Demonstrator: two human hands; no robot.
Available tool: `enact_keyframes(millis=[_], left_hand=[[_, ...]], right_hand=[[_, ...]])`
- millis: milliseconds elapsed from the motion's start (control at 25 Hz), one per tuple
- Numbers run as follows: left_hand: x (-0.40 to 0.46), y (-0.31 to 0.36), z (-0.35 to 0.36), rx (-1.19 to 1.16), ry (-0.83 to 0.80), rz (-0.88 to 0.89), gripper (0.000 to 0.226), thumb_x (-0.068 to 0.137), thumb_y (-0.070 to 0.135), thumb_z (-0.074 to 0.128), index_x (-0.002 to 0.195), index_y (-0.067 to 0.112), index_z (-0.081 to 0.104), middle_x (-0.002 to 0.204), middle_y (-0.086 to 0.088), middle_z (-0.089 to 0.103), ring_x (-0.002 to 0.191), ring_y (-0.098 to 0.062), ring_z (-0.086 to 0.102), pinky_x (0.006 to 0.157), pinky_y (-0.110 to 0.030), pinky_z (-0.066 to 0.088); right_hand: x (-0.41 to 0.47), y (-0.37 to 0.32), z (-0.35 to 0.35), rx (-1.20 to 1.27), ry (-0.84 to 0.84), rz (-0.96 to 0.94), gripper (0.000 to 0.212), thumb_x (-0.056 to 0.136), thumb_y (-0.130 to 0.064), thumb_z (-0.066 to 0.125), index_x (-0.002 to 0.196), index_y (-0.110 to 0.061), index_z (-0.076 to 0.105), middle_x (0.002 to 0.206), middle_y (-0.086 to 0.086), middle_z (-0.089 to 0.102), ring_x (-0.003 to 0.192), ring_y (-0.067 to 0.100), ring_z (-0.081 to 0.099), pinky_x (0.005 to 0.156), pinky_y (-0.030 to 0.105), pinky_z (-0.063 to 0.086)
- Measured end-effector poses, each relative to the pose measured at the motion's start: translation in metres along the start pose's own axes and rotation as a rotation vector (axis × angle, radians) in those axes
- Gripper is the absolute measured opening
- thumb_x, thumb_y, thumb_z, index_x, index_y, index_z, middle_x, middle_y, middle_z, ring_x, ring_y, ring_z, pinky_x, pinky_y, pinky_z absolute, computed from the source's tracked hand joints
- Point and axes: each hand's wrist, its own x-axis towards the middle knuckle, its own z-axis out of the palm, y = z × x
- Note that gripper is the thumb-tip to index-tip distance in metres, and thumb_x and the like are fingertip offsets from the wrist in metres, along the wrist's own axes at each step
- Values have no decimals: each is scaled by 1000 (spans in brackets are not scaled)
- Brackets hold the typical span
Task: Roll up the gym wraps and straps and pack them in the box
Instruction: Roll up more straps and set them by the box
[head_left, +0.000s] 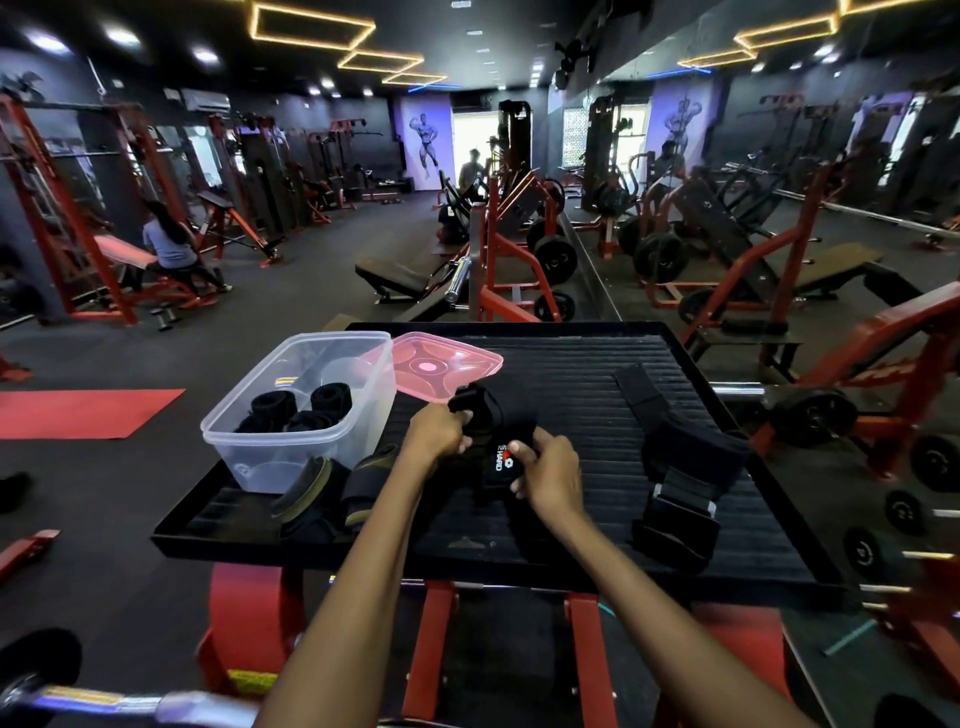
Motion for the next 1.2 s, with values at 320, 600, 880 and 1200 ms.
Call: enact_keyframes(millis=[320, 600, 880, 1200], left_hand=[[-1, 4, -12, 11, -81, -20, 21, 93, 14, 51, 89, -5, 60, 61, -13, 66, 43, -17, 60, 64, -33, 54], [-9, 8, 0, 404, -104, 196, 29, 86, 5, 56, 114, -1, 60, 119, -18, 63, 111, -32, 59, 84, -29, 42], [-26, 4, 28, -836, -97, -78, 16, 93, 31, 44, 89, 21, 56, 78, 2, 68, 77, -15, 58, 71, -28, 46], [-20, -11, 42, -938, -64, 12, 50, 73, 30, 73, 116, 8, 59, 104, -11, 70, 92, -23, 67, 82, -42, 53]], right_hand=[[-12, -25, 11, 795, -84, 215, 31, 92, 8, 41, 69, -9, 52, 69, 10, 64, 65, 19, 63, 65, 26, 55], [-12, -43, -9, 1279, -232, 451, 32, 94, -40, 47, 98, -13, 63, 83, 8, 73, 80, 21, 68, 66, 31, 58], [-4, -44, -16, 1197, -232, 571, 15, 89, -31, 59, 92, -16, 62, 84, 6, 68, 80, 16, 61, 73, 27, 50], [0, -19, -37, 946, -401, 778, 84, 91, -65, 28, 132, 8, 36, 127, 30, 47, 121, 43, 50, 95, 45, 44]])
